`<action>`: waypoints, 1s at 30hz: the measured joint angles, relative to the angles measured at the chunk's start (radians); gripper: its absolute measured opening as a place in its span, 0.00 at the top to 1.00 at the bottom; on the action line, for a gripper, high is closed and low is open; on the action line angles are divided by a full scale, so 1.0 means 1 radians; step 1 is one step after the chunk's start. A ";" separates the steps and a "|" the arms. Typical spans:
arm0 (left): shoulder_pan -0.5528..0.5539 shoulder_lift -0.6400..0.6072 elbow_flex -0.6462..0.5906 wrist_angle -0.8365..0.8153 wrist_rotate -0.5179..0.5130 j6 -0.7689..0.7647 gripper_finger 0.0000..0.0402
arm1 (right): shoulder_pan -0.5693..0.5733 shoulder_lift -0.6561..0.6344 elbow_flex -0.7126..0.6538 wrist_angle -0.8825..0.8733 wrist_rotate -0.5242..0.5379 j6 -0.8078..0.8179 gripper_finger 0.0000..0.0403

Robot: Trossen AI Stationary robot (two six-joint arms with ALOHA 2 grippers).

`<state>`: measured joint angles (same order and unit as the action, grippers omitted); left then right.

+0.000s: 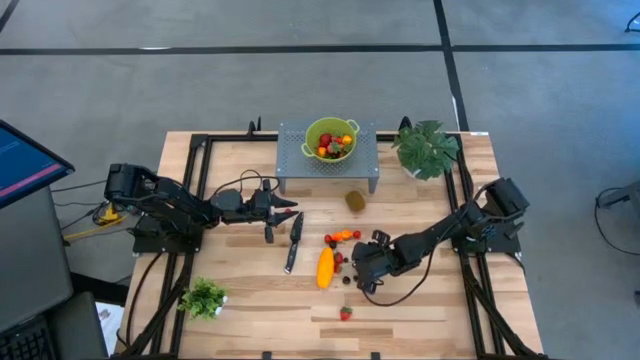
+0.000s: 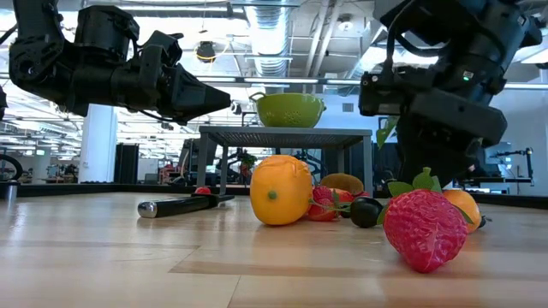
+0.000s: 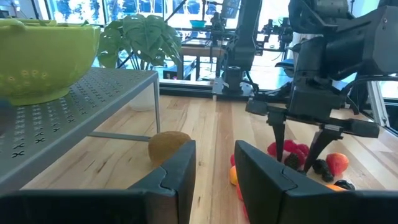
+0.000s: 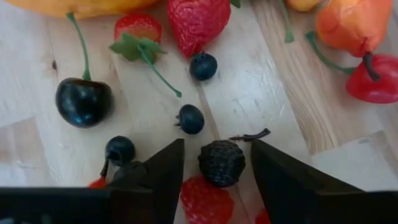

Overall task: Pick & Place Fruit
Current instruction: Put the blackberry into the green strainer bowl on the shelf

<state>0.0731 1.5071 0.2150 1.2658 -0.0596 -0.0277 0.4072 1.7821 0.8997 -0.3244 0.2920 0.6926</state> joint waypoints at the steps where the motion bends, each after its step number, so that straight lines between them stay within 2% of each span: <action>1: 0.000 0.000 0.000 0.000 0.000 0.000 0.74 | 0.000 0.000 0.000 -0.003 0.000 0.000 0.58; 11: 0.000 0.000 0.000 0.000 0.002 0.000 0.74 | -0.003 -0.005 -0.001 -0.008 -0.017 -0.018 0.81; 15: 0.000 0.000 0.000 0.000 0.004 0.000 0.74 | -0.003 -0.005 -0.001 -0.008 -0.023 -0.019 0.81; 21: 0.000 0.000 0.000 0.000 0.003 0.000 0.74 | -0.005 -0.002 0.012 -0.020 -0.030 -0.041 0.76; 30: 0.000 0.000 0.000 0.000 0.003 0.000 0.74 | -0.053 0.002 0.184 -0.098 -0.041 -0.305 0.81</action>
<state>0.0734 1.5074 0.2150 1.2655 -0.0570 -0.0277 0.3538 1.7840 1.0838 -0.4229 0.2507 0.3880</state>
